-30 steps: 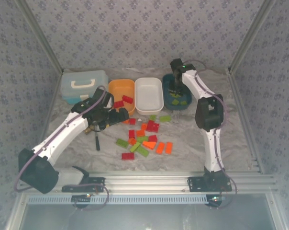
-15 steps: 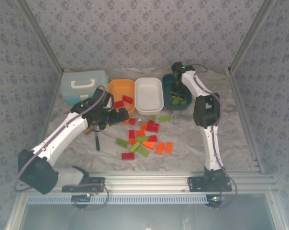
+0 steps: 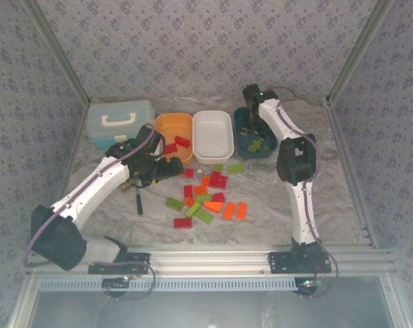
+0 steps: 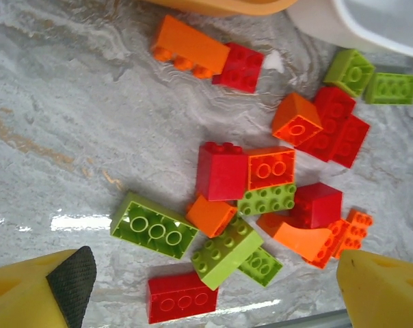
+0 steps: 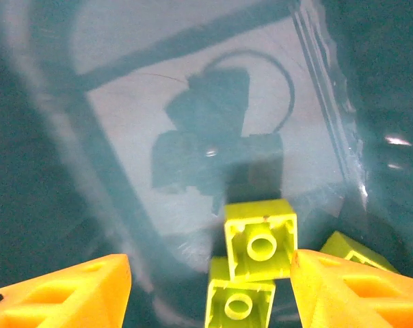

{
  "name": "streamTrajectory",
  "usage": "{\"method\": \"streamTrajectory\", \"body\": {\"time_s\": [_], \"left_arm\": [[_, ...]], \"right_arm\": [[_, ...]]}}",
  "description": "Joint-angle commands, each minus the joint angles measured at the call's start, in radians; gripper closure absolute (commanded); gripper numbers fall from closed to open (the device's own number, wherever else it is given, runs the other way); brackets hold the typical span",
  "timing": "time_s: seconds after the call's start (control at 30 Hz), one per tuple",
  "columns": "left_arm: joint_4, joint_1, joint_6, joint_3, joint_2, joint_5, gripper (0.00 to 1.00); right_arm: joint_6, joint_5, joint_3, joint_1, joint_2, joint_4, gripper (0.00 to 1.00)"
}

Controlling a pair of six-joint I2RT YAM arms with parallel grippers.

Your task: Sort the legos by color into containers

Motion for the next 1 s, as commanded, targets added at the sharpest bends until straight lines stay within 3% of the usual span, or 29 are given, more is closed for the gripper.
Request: {"method": "streamTrajectory", "body": {"time_s": [0.0, 0.07, 0.2, 0.43, 0.6, 0.87, 0.97], "left_arm": [[-0.05, -0.017, -0.064, 0.031, 0.052, -0.071, 0.09], [-0.056, -0.016, -0.126, 0.064, 0.105, -0.122, 0.09], [0.019, -0.006, -0.224, 0.11, 0.228, -0.123, 0.13], [0.126, -0.044, -0.034, 0.117, 0.319, -0.23, 0.21], [0.18, -0.045, 0.137, 0.08, 0.329, -0.204, 0.23], [0.185, -0.051, 0.198, 0.111, 0.414, -0.185, 0.26], [0.163, -0.097, 0.216, 0.114, 0.401, -0.142, 0.26]], "right_arm": [[-0.08, 0.05, 0.013, 0.073, -0.174, 0.004, 0.37], [-0.121, 0.028, -0.079, 0.126, -0.253, 0.042, 0.38], [-0.154, -0.002, -0.355, 0.245, -0.442, 0.141, 0.39], [-0.081, -0.072, -0.662, 0.322, -0.663, 0.195, 0.39], [-0.084, -0.065, -0.724, 0.322, -0.726, 0.173, 0.39], [-0.087, -0.065, -0.743, 0.307, -0.764, 0.156, 0.39], [-0.085, -0.058, -0.745, 0.301, -0.769, 0.15, 0.39]]}}
